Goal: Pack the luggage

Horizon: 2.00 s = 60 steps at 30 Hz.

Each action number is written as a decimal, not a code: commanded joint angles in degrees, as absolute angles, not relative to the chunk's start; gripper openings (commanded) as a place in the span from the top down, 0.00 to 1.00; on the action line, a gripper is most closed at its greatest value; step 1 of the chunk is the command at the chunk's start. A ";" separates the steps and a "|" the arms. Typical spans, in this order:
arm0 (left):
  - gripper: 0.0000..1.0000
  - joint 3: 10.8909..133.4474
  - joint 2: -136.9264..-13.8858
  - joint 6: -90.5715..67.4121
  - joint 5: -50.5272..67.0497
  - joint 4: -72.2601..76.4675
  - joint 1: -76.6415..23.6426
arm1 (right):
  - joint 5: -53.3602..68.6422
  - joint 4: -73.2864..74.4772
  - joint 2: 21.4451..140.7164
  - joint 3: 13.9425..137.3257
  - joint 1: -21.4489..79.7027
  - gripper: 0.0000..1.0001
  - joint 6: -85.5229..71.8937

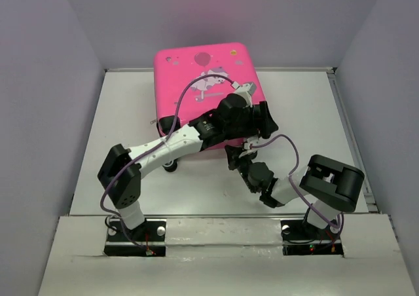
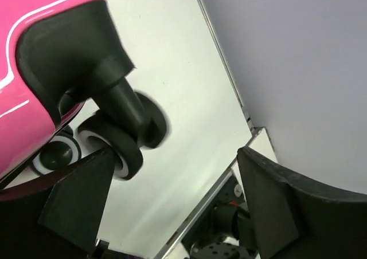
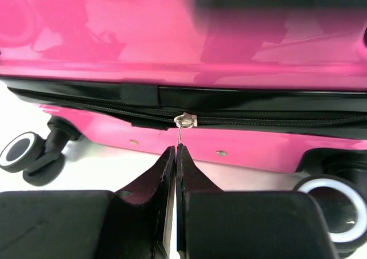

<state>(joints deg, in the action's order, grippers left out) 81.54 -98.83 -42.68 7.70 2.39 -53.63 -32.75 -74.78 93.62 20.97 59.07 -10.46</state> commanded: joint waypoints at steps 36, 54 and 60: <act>0.03 45.44 -46.05 -34.19 -18.02 -25.32 -39.03 | -25.05 -68.20 88.51 20.92 59.50 0.93 -18.02; 0.94 47.28 -51.41 -35.58 -3.11 -6.96 -38.85 | -18.55 -62.23 85.25 24.07 59.50 0.93 -18.19; 0.94 52.38 -57.91 -39.63 -0.70 5.26 -46.91 | -14.95 -60.29 86.92 28.56 62.92 0.93 -18.28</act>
